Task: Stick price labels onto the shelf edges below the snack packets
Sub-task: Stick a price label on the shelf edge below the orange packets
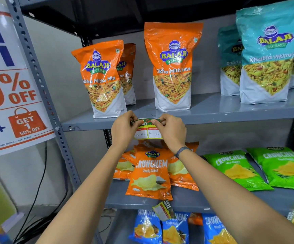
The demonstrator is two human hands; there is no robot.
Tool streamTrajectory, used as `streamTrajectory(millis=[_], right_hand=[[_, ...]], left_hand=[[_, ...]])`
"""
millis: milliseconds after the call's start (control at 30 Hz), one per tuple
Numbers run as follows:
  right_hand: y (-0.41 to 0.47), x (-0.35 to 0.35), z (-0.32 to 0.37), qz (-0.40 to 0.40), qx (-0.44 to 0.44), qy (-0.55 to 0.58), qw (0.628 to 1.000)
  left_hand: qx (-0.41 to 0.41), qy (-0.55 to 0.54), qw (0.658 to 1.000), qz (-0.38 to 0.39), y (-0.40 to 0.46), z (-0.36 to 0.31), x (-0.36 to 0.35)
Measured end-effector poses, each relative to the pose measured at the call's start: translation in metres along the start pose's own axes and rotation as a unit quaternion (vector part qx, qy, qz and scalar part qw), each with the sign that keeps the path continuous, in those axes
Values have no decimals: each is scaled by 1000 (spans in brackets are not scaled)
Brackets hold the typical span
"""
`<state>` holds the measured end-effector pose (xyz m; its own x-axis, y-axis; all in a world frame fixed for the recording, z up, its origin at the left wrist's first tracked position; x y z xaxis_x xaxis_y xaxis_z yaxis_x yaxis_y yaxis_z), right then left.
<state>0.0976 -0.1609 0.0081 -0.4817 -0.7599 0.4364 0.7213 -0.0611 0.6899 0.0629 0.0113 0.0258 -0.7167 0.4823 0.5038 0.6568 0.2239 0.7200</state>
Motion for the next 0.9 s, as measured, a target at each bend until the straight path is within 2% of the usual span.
streamTrajectory(millis=[133,333,433,533,600,733,900], right_hand=[[1,-2,-1,4,-8,-1,1000],[2,4,-6,12,-16,20,1000],[0,27,-19,-12,-31,36,999],[0,70,-51,-66,-65,41,995],[-1,108,-81,-118,-92,42,988],[-11,203,-160,-249,-146,39,956],[-26,320,-268,-380,-171,18,909]], left_hand=[[9,6,1000,-19,-1,-1,1],[72,62,993,-70,-6,-2,2],[66,158,978,-115,-13,-19,5],[21,150,979,-134,-19,-64,-12],[-47,104,986,-121,-25,-111,-38],[-174,-4,984,-25,-43,-217,-112],[-235,-62,968,60,-65,-334,-199]])
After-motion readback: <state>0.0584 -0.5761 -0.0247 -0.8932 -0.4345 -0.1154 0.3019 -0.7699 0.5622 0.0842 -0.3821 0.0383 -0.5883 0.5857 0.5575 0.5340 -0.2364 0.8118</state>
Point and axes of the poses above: each hand's wrist, its own y-axis towards the middle knuckle, its own x-axis out of the back of the hand, z = x × y, the point moved 9 cm from there along y, towards the middle knuckle, and after that the axes turned 3 degrees about -y, right-handed, at the moved point
